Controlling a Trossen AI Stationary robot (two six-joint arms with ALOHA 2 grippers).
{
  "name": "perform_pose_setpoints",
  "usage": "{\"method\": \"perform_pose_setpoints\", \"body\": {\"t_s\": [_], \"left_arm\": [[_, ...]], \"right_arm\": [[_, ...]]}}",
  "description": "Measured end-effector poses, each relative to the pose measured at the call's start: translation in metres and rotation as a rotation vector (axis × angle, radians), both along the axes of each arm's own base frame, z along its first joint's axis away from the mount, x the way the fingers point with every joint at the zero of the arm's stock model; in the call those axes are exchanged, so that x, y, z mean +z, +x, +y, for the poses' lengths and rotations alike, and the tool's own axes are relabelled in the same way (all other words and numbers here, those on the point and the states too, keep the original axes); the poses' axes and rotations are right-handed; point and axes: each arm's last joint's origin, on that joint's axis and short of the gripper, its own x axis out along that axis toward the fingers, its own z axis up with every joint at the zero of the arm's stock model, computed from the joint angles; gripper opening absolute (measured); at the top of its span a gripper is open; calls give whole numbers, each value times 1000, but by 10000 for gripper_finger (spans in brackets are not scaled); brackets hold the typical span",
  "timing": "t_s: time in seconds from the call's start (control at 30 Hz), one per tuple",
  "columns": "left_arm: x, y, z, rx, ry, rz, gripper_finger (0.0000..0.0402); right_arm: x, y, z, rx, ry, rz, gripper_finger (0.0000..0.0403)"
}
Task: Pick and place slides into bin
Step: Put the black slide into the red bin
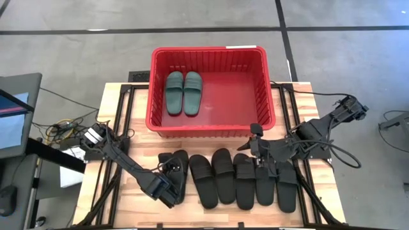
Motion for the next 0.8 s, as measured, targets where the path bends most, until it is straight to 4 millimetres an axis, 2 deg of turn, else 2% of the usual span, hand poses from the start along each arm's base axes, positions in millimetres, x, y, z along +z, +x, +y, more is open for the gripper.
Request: {"method": "perform_pose_setpoints", "body": {"t_s": [0.17, 0.37, 0.57, 0.8], "left_arm": [[18, 3, -3, 16, 1, 13, 5], [52, 9, -7, 15, 39, 18, 4], [97, 12, -12, 8, 46, 1, 2], [160, 12, -12, 8, 20, -85, 2]], "right_arm": [[0, 0, 0, -1, -1, 4, 132], [1, -2, -1, 13, -20, -2, 132], [6, -6, -4, 29, -29, -23, 132], [18, -21, -10, 65, -17, -69, 132]]}}
